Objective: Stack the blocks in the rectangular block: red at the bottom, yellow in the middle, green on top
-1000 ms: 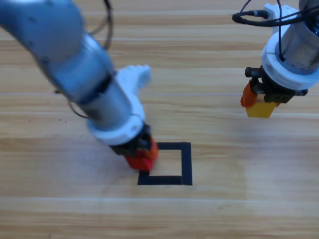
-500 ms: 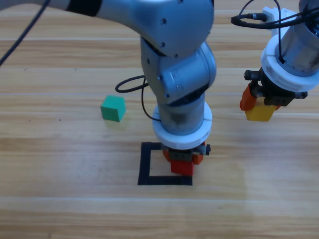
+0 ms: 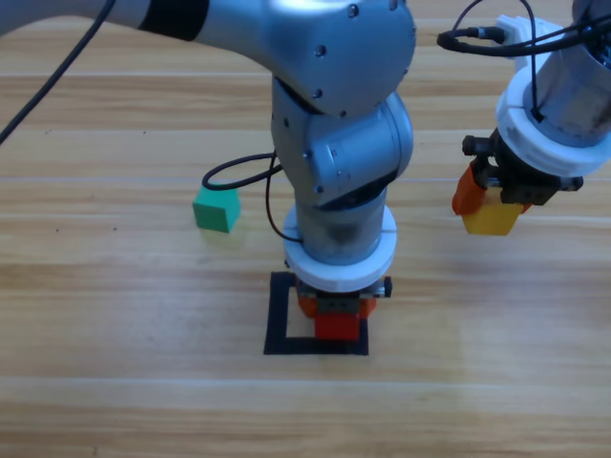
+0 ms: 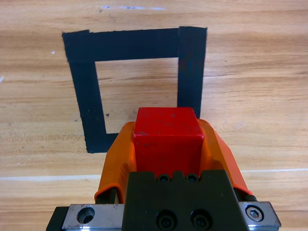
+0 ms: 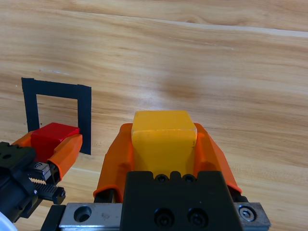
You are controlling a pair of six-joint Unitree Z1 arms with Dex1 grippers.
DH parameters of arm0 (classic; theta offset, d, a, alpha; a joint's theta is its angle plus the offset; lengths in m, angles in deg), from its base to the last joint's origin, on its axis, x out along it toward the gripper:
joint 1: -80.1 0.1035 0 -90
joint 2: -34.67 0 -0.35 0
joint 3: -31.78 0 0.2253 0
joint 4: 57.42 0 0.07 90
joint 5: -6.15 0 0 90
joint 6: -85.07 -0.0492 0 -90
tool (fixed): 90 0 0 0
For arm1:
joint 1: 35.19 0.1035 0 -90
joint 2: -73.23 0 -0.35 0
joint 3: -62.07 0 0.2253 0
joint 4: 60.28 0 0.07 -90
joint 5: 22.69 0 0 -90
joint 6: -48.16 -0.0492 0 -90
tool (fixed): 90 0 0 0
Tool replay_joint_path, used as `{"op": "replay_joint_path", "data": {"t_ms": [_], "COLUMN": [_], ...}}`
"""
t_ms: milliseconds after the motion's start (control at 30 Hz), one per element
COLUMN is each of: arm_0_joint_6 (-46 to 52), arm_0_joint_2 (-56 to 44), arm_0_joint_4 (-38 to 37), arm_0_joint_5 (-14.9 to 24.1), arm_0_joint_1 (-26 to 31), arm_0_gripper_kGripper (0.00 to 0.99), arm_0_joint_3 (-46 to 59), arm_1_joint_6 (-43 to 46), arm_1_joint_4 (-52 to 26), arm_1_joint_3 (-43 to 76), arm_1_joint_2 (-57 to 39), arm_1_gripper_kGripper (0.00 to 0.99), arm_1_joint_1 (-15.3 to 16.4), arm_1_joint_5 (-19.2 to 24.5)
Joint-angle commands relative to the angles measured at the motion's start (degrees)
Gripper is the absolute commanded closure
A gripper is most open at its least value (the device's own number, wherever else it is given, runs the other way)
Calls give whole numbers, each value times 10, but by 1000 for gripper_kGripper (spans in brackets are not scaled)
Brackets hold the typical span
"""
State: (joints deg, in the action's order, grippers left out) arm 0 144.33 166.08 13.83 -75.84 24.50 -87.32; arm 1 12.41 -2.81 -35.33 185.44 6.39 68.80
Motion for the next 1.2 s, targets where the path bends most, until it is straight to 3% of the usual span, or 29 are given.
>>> {"op": "replay_joint_path", "data": {"t_ms": [33,1200], "arm_0_joint_6": [13,-3], "arm_0_joint_2": [13,40], "arm_0_joint_4": [8,-15], "arm_0_joint_5": [12,22], "arm_0_joint_1": [15,34], "arm_0_gripper_kGripper": [956,956], "arm_0_joint_3": [6,21], "arm_1_joint_6": [4,7], "arm_1_joint_4": [12,11], "arm_1_joint_3": [-8,-14], "arm_1_joint_2": [31,41], "arm_1_gripper_kGripper": [990,990], "arm_1_joint_1": [24,25], "arm_1_joint_5": [-6,-6]}}
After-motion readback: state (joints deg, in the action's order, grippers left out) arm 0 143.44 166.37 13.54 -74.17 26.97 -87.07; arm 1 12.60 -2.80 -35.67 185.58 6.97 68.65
